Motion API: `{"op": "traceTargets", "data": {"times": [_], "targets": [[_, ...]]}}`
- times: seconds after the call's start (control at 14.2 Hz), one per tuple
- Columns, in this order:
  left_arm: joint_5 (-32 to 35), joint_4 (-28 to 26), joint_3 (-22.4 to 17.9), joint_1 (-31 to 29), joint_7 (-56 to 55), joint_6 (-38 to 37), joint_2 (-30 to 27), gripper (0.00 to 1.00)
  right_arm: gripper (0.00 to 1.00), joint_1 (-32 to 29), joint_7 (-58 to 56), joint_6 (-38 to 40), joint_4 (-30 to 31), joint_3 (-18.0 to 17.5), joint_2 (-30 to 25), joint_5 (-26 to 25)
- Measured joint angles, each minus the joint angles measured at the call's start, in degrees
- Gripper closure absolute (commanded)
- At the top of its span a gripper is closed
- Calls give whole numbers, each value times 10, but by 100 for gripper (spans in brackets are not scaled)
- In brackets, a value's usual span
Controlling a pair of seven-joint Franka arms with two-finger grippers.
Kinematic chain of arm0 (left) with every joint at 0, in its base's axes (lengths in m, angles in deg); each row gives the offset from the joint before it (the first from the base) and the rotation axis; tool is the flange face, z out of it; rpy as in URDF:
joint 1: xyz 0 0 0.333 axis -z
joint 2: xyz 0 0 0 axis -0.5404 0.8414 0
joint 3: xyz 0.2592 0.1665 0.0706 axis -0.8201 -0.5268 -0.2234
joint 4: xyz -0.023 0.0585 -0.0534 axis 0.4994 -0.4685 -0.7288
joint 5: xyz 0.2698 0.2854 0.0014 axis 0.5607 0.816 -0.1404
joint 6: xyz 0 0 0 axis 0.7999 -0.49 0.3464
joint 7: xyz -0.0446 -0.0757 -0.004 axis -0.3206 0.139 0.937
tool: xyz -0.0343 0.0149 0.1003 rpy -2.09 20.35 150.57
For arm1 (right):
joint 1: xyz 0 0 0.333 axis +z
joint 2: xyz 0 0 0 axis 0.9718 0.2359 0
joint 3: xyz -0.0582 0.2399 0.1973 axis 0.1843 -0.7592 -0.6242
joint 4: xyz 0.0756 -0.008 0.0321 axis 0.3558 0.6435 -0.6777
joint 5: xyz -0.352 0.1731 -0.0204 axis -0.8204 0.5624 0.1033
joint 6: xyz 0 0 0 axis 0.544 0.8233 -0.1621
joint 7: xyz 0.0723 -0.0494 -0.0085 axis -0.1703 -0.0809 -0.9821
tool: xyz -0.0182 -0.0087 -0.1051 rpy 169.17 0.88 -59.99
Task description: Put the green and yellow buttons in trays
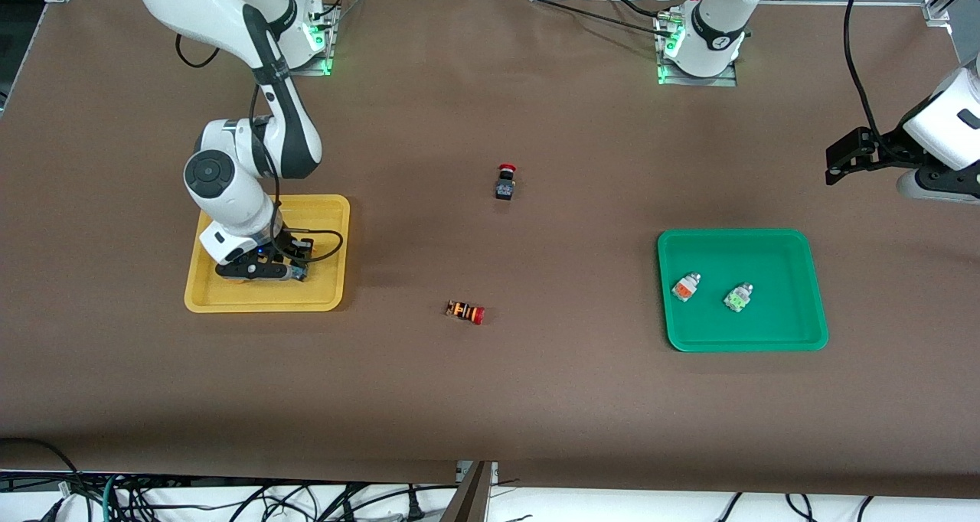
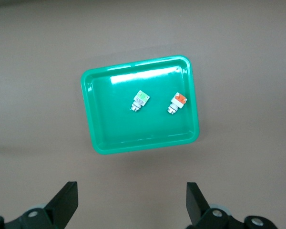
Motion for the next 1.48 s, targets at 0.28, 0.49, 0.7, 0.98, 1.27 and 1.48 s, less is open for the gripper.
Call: {"op": "traceTargets", "data": {"times": [0.28, 0.49, 0.7, 0.98, 1.27, 1.48], "targets": [[0, 1, 0, 0, 0, -6, -3, 0, 3, 0, -2, 46, -7, 14, -34, 0], [0, 1, 1, 0, 0, -12, -4, 0, 3, 0, -6, 157, -69, 34, -54, 0], [0, 1, 1, 0, 0, -13, -4, 0, 1, -2, -9, 304, -180, 47, -62, 0], [0, 1, 1, 0, 0, -13, -4, 0, 1, -11, -11, 408, -297, 48, -60, -1], [0, 1, 1, 0, 0, -14, -4, 0, 1, -22, -34, 419, -319, 48, -37, -1], [0, 1, 1, 0, 0, -14, -4, 0, 1, -47, -64, 419, -323, 47, -28, -1]]}}
